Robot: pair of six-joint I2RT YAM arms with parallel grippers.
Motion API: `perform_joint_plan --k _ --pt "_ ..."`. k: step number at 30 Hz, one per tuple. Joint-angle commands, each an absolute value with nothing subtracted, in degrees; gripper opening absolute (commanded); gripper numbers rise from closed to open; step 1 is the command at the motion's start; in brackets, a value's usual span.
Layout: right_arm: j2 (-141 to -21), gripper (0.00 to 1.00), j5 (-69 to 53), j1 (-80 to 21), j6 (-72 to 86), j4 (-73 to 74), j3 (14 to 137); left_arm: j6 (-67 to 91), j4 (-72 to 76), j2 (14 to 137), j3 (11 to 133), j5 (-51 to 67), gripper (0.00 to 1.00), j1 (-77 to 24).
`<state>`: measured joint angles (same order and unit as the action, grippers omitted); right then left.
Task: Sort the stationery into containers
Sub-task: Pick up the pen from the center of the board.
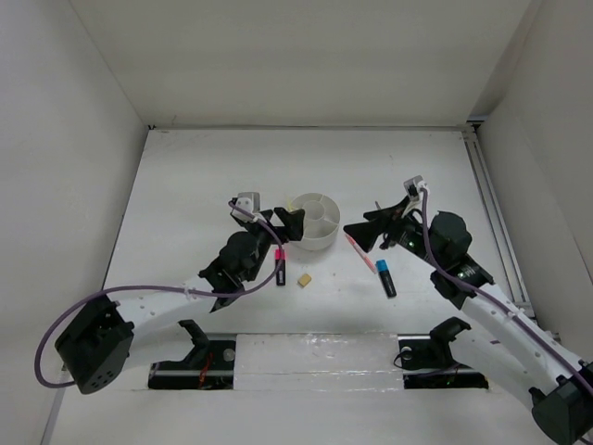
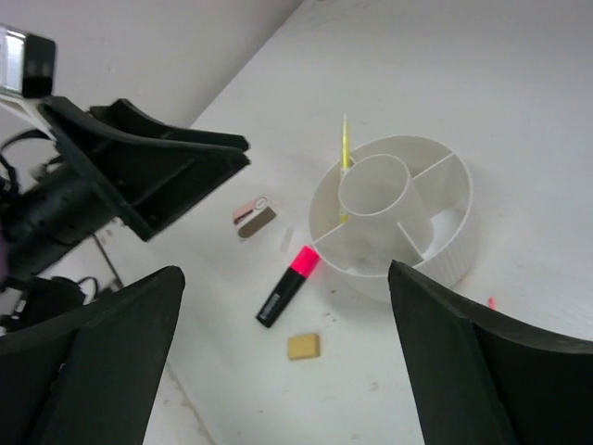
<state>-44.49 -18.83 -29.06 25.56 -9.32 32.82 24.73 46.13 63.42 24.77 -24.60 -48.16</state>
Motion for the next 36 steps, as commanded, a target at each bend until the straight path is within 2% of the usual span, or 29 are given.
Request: perform_joint_plan --k 1,3,8,14,16,19,26,32,36 --pt "-45.2 1.0 -17.2 -27.6 22.9 -9.9 32.5 26.4 37.7 58.9 27.2 -28.8 1.0 -48.3" --pt "-45.7 1.0 -16.5 -26.7 21.6 -7.3 33.0 28.8 32.6 56.8 29.4 -31.9 1.0 -48.3" --pt "-49.4 0.98 -18.2 -23.1 18.1 -3.8 33.0 38.7 7.6 56.2 37.0 -40.3 1.0 -48.3" --pt "-54.0 0.94 -18.4 -21.3 16.3 -2.5 31.3 48.5 -6.1 55.4 40.3 -42.6 1.0 -47.5" --pt "-55.1 0.89 -16.2 -21.3 15.7 -0.6 31.3 49.4 -7.9 54.6 40.3 -38.8 1.0 -45.3" --pt "-57.5 0.89 -14.0 -21.3 16.3 0.6 31.3 49.9 -10.8 54.6 41.1 -38.8 1.0 -45.3" --pt "-71.3 0.79 -8.6 -23.0 15.1 8.9 38.1 47.8 -13.0 54.1 43.7 -36.0 1.0 -45.3" --pt "-73.9 0.79 2.8 -28.9 14.6 17.4 42.9 45.5 -12.1 53.5 44.5 -30.7 1.0 -45.3" --pt "-75.0 0.73 3.6 -31.5 13.3 18.0 44.0 44.9 -10.3 52.4 43.0 -29.4 1.0 -45.3"
